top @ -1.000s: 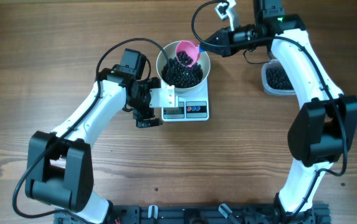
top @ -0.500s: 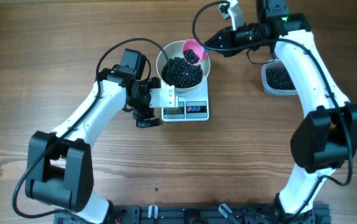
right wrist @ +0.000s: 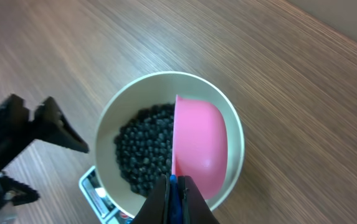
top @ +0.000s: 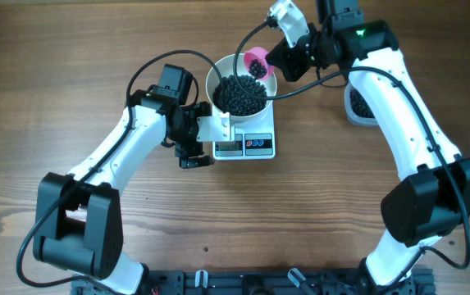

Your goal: Scoop item into bowl and weigh 150g on scale

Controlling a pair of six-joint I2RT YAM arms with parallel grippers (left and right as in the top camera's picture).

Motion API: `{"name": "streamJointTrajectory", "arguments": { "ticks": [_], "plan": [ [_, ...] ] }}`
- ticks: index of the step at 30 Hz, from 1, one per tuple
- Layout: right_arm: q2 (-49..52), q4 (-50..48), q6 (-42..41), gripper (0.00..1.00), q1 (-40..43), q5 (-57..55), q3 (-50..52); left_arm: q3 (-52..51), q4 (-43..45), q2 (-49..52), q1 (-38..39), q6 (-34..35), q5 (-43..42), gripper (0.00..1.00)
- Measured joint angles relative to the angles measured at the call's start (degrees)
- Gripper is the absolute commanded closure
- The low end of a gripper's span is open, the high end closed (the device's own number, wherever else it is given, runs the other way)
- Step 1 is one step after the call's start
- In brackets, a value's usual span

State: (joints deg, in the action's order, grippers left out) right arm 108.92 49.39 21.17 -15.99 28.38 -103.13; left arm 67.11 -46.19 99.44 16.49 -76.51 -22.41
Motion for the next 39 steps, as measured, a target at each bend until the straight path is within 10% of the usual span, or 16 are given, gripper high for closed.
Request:
{"name": "streamJointTrajectory", "arguments": {
  "ticks": [39],
  "plan": [
    [5.84, -5.53, -6.34, 0.96, 3.58, 12.39, 1.11, 0.0, 0.0, 0.0, 0.0, 0.0, 0.0, 0.0]
  ]
}}
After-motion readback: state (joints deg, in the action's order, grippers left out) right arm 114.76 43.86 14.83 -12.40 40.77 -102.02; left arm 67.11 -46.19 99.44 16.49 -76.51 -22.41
